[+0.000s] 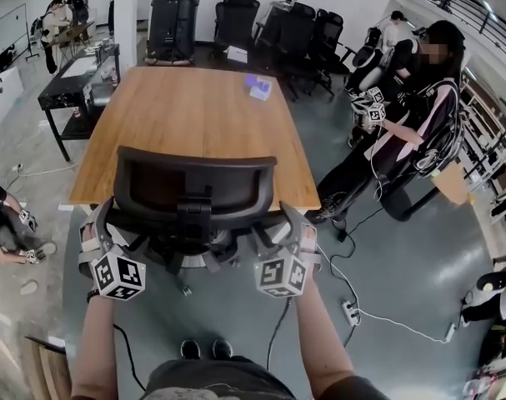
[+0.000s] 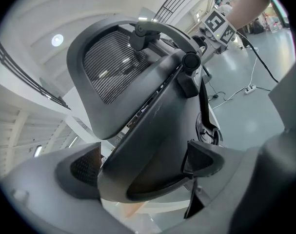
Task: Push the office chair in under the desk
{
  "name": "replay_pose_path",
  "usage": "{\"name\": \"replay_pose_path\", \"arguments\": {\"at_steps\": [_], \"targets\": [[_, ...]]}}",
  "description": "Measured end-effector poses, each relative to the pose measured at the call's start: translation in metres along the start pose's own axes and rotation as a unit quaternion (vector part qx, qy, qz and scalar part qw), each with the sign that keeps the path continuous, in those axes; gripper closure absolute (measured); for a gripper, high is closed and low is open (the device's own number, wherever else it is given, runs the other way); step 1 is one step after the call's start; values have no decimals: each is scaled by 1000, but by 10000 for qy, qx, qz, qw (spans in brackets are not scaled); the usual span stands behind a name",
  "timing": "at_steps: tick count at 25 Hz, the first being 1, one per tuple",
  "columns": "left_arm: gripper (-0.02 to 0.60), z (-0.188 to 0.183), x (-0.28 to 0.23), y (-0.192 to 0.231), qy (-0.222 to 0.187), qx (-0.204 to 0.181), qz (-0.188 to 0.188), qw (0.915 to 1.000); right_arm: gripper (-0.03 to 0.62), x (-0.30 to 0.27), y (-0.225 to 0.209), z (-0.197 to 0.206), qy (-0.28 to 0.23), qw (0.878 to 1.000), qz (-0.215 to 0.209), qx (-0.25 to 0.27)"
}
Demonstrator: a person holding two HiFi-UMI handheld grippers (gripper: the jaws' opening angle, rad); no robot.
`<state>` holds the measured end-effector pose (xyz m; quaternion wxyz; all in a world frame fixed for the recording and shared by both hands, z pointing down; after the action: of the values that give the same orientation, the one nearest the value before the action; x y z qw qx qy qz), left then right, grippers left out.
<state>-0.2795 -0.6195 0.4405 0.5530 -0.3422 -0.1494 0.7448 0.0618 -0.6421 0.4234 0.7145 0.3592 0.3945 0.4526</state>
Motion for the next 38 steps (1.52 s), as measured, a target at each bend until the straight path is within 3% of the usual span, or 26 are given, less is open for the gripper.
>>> {"name": "replay_pose_path", "arguments": {"at_steps": [6,7,9,12,15,18,23,25,38], "targets": [[14,3,18,-7,-115,84,-34,9999,247,15,4,-2,3,9998,173,47],[43,2,23,-8,-163,107,-45,9998,249,18,4,-4,-22,9998,203,78],[142,1,34,-8,-277,167,-95,9994,260,24,6,-8,-116,9994,292,138],[235,2,47,-9,-387,288,-103,9988,271,32,9,-13,-181,9992,361,54],[440,3,55,-10,-497,447,-112,9977,335,40,14,-17,-124,9992,353,-166],[565,1,63,-10,-777,561,-209,9952,410,49,21,-22,-44,9990,374,-244],[568,3,68,-10,-841,618,-5,9945,519,62,33,-35,58,9981,542,-296],[568,4,69,-10,-844,650,51,9943,602,68,36,-39,94,9972,638,-372],[568,-25,118,-60,-865,611,-79,9943,602,131,51,-19,-101,9978,361,-555]]}}
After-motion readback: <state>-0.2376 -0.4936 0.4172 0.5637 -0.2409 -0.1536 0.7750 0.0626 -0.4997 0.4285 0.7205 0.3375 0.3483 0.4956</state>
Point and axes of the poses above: the fingertips, and each gripper's own axes: x backward along the fingers, y to its left, z out of its underside, the point moved 10 cm from there along x, backward along the fingers, and after that the axes turned 10 degrees about x, right-handed, at the moved point
